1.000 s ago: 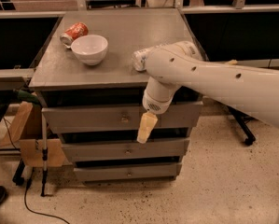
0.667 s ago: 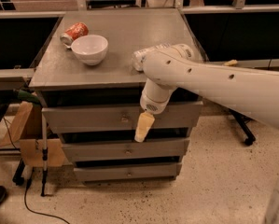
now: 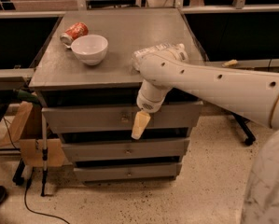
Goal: Open top drawer
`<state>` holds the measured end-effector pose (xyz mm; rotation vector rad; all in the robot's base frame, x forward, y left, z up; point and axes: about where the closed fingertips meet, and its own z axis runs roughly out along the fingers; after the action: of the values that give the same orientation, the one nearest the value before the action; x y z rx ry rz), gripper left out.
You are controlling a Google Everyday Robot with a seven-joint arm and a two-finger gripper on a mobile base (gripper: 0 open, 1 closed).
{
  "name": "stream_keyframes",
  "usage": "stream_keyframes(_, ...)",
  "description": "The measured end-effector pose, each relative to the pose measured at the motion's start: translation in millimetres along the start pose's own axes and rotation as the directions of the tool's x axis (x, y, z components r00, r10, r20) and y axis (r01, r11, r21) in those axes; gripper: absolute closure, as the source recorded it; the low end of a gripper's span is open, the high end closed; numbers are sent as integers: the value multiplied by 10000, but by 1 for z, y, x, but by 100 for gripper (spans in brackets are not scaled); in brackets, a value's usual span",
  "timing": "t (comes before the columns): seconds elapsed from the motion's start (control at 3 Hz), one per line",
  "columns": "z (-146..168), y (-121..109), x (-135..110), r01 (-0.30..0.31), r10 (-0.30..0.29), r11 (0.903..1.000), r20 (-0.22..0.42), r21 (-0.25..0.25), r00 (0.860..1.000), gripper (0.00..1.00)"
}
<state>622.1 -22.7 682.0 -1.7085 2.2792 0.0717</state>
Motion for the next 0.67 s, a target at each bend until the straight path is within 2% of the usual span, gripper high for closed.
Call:
stream_keyframes(0.33,16,-3,4,-63,65,9995,52,-300,10000,18)
stream_keyframes(0.67,22,-4,8,-150,156,9989,132,-438,9998,41)
